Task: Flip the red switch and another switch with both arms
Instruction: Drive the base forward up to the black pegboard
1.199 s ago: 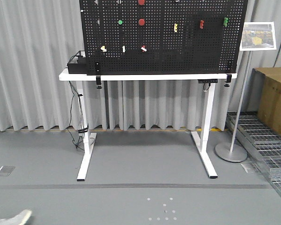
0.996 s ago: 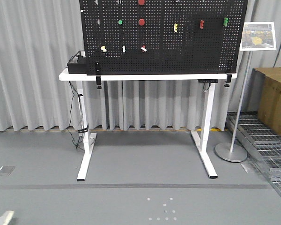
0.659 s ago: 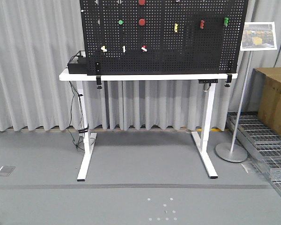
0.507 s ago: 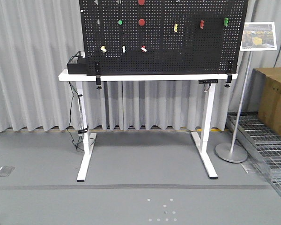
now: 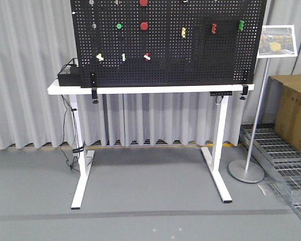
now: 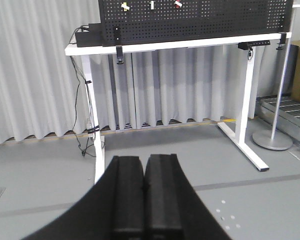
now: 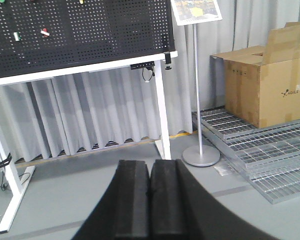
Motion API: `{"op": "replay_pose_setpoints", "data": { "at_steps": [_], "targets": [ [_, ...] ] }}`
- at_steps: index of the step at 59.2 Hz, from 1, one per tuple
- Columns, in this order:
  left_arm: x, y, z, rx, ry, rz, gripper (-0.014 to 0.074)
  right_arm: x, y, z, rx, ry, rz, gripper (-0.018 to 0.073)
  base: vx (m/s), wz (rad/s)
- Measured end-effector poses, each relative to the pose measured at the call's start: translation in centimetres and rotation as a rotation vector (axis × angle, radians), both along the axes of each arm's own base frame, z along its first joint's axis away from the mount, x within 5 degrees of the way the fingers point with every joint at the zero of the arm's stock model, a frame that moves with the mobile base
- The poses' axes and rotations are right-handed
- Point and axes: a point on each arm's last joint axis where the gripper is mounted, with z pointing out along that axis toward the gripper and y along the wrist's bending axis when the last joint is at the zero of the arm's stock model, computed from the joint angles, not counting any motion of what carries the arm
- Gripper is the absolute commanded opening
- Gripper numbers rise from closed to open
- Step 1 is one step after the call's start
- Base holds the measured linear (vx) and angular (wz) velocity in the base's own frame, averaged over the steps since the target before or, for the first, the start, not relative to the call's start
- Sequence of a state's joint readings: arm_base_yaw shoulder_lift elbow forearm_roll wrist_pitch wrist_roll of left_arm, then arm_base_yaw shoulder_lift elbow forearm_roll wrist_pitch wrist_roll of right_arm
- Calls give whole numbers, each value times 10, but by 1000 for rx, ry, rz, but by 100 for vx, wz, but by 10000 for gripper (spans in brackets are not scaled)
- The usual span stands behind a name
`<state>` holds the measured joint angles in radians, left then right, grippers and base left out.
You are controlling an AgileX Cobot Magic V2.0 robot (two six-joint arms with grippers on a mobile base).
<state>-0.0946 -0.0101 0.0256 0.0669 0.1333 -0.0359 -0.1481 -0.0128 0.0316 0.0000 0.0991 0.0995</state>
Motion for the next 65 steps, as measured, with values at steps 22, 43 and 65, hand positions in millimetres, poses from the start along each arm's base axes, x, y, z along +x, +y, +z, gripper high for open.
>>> {"op": "replay_pose_setpoints", "data": {
  "at_steps": [22, 43, 65],
  "targets": [
    [0, 0, 0, 0, 0, 0, 3, 0, 0, 0, 0, 0, 0, -6, 41, 6],
    [0, 0, 0, 0, 0, 0, 3, 0, 0, 0, 0, 0, 0, -6, 50, 11],
    [0, 0, 0, 0, 1, 0, 3, 0, 0, 0, 0, 0, 0, -6, 54, -1]
  ]
}}
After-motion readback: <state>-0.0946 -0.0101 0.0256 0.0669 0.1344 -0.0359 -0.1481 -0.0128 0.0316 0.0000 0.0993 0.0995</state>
